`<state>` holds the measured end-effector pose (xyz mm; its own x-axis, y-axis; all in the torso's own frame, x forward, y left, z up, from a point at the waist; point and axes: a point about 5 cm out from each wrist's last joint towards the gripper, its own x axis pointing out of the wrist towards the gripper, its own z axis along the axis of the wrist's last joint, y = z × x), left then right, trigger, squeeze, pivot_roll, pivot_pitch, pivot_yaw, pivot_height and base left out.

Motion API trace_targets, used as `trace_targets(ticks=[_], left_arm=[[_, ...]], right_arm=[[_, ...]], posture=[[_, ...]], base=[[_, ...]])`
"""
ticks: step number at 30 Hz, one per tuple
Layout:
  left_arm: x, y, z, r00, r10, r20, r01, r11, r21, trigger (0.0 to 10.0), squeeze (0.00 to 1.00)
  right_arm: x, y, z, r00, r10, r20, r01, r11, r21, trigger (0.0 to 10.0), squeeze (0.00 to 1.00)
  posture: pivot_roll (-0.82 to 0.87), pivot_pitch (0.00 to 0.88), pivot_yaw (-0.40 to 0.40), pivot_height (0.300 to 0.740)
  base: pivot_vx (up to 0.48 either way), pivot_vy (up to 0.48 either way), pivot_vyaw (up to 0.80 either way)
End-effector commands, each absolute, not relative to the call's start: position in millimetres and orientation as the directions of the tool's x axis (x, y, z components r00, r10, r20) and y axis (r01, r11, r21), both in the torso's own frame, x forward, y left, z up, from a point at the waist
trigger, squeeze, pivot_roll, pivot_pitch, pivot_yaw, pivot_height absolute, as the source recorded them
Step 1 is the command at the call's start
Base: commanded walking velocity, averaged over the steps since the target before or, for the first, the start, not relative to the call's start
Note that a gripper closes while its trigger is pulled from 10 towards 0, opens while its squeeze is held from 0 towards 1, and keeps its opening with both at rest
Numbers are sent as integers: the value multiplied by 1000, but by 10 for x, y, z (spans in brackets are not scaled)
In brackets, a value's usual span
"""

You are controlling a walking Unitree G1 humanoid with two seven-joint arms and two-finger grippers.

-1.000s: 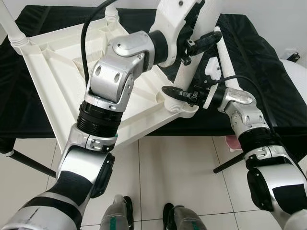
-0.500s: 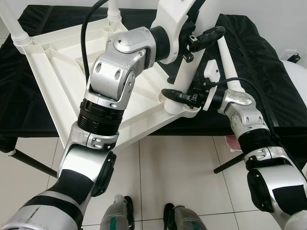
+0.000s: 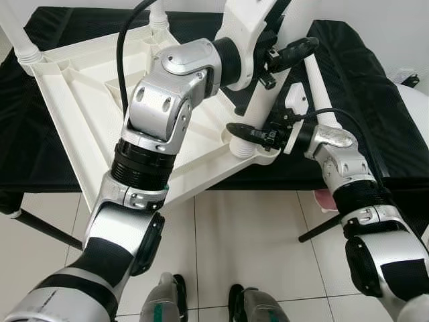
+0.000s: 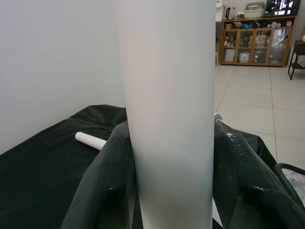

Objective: Building children table

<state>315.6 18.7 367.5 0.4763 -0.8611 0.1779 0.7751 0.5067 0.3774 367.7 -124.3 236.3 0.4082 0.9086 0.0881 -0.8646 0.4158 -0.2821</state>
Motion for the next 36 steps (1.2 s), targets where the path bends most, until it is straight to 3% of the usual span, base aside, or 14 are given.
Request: trace_targets(ticks=[1, 8, 9, 13, 14, 36], left_arm=[[3189, 203, 3707, 536, -822, 190, 730, 565, 385, 10000, 0], [3200, 220, 3704, 543, -819, 183, 721, 567, 398, 10000, 0], [3200, 220, 3701, 543, -819, 183, 720, 567, 400, 10000, 0], [3201, 222, 3698, 545, -818, 184, 719, 569, 399, 10000, 0], [3203, 224, 3699, 545, -818, 184, 718, 569, 400, 10000, 0], [3220, 262, 3799, 546, -810, 213, 703, 581, 409, 10000, 0]], right_arm=[[3690, -1284, 2466, 415, 902, 121, -846, 432, -312, 10000, 0], [3716, -1308, 2501, 441, 887, 136, -839, 461, -291, 10000, 31], [3722, -1311, 2506, 442, 886, 139, -841, 463, -279, 10000, 1000], [3729, -1318, 2523, 445, 884, 145, -838, 468, -281, 10000, 1000], [3731, -1322, 2529, 446, 884, 142, -835, 468, -290, 10000, 0], [3716, -1300, 2348, 422, 902, 86, -871, 430, -238, 10000, 0]], posture=[[-15, 175, -73, 740], [-16, 173, -73, 740], [-16, 164, -75, 740], [-16, 164, -75, 740], [-16, 164, -75, 740], [-14, 165, -82, 740]], base=[[0, 0, 0], [0, 0, 0], [0, 0, 0], [0, 0, 0], [0, 0, 0], [0, 0, 0]])
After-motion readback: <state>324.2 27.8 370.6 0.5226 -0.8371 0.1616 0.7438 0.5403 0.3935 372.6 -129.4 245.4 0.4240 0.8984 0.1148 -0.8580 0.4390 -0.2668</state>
